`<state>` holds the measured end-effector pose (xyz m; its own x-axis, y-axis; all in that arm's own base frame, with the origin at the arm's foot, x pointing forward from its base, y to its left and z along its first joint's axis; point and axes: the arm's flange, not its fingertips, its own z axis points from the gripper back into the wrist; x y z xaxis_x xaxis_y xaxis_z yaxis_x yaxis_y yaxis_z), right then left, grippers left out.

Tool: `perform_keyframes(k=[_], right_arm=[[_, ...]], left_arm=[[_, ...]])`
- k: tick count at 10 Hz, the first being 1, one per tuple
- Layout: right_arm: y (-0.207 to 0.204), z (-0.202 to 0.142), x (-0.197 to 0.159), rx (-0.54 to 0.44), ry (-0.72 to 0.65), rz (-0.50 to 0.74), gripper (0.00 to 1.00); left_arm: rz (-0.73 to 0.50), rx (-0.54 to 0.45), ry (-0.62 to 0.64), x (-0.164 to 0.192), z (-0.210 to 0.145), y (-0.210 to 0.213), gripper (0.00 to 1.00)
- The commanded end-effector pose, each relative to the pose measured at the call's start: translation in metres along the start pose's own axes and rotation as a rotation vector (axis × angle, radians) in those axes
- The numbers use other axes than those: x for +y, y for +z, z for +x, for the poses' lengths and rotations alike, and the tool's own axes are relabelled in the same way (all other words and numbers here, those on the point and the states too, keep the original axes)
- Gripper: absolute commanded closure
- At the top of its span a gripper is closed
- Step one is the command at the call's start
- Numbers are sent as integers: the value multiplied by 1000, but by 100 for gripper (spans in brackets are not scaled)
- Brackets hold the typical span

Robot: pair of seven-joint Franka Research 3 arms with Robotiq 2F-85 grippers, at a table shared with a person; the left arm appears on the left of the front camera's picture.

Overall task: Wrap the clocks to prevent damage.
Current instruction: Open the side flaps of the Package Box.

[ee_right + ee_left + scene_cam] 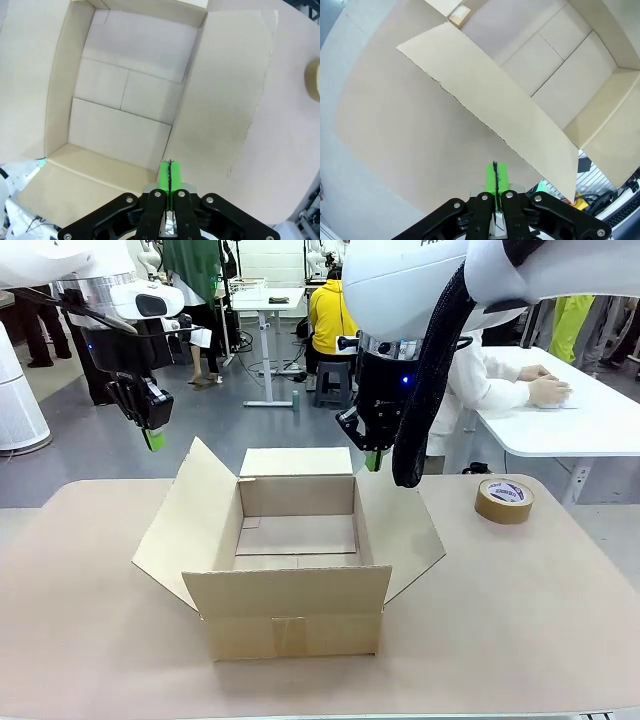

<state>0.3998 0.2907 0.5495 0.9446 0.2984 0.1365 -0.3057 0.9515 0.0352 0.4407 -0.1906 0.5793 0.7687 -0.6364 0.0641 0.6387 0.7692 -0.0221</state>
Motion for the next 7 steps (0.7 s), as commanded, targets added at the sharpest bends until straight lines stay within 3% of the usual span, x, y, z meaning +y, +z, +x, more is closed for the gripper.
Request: perform_keyframes(k=[1, 4, 7], right_arm=[[0, 0, 0, 0, 0, 0, 99], [-24, -12, 10, -65, -189, -143, 99], [-50, -18, 5, -84, -322, -175, 99]], left_arm=[[0, -1, -1, 0, 0, 0, 100], [132, -60, 407, -45, 8, -12, 100], [202, -4, 565, -56, 19, -41, 100]])
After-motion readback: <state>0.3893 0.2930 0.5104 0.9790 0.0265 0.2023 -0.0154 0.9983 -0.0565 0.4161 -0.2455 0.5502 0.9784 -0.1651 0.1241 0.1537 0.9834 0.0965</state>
